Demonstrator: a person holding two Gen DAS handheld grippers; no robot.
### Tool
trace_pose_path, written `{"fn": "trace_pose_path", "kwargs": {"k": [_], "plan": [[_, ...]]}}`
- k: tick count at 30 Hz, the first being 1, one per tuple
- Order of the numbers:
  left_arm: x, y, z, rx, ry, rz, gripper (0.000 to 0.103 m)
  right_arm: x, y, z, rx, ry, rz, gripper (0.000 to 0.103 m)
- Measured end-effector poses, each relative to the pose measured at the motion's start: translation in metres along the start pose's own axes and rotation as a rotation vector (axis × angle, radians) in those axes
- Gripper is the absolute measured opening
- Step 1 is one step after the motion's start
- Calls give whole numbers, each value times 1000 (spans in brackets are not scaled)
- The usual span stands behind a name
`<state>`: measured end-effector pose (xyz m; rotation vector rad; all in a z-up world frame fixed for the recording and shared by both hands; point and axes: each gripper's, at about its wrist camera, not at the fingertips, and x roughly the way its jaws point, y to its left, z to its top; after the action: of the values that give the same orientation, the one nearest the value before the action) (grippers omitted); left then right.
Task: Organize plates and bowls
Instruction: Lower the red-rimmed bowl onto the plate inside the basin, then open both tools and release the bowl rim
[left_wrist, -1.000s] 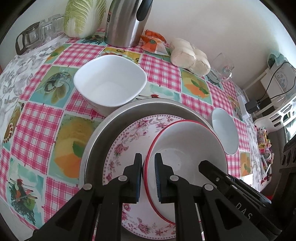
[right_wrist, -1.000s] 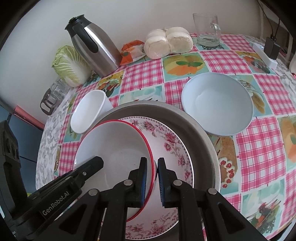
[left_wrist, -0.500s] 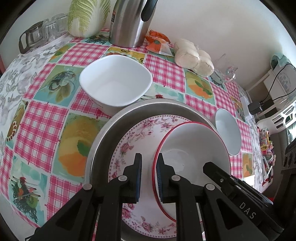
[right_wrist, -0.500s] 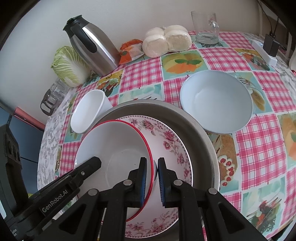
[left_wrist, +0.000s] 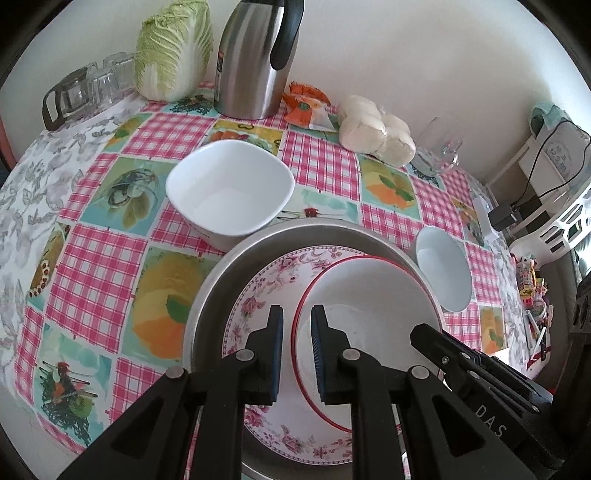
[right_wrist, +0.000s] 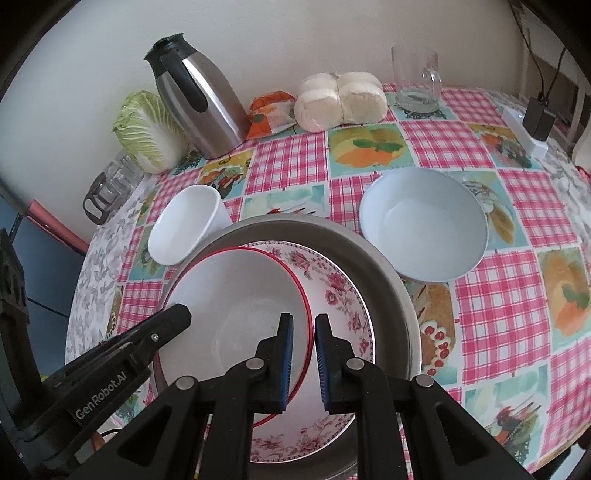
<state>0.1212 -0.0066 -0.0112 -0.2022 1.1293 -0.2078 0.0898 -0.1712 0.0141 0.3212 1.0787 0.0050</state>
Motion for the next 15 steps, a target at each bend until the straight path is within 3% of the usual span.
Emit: {"fn": "trace_pose_path", "kwargs": {"k": [4,8,10,15], "plan": [[-4,1,0,-5,-12,8,16,-3,-2,0,4,-6,-6,15],[-7,4,-1,-16,-22,20,36,-7,-4,1,10,-15,-13,15],[-8,5,-1,-19,-24,22,37,-8,-6,1,12,-16,-15,15],[-10,6,-1,-25,-31,56,52,-10,-9,2,21,-19,-28,29]]}}
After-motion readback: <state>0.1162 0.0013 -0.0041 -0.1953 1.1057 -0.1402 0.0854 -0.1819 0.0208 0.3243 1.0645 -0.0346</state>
